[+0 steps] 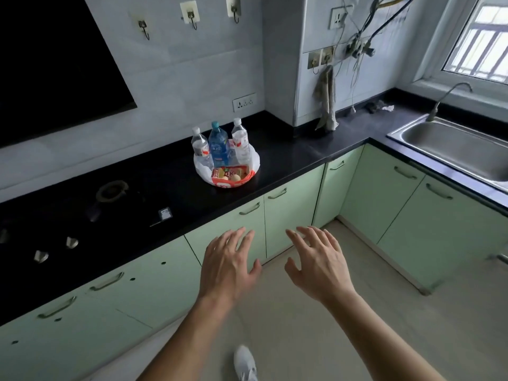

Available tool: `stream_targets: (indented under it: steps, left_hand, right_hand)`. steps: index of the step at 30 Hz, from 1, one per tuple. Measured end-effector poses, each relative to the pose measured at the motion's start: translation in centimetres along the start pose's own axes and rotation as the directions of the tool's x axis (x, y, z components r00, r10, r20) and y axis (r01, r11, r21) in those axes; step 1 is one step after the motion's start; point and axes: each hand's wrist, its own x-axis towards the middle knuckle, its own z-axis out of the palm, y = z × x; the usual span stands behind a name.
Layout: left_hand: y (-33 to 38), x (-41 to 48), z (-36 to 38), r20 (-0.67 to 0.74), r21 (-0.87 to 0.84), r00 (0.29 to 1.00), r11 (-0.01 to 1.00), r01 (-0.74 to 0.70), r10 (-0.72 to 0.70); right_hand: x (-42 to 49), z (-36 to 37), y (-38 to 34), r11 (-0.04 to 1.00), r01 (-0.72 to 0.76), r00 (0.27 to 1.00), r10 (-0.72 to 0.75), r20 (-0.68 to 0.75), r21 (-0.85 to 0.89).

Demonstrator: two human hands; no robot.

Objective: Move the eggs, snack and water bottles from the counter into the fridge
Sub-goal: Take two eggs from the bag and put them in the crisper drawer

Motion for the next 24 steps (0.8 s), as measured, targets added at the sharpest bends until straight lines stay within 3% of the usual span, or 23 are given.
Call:
stream_targets:
  steps: [24]
  left_hand:
    - [-14.0, 28.2, 7.3, 0.042, -0.129, 0.998, 0.990, 0.060, -0.055]
  right_hand:
    - [32.1, 9.5, 2.6, 0.999, 0.000, 1.000, 0.001, 0.018, -0.045]
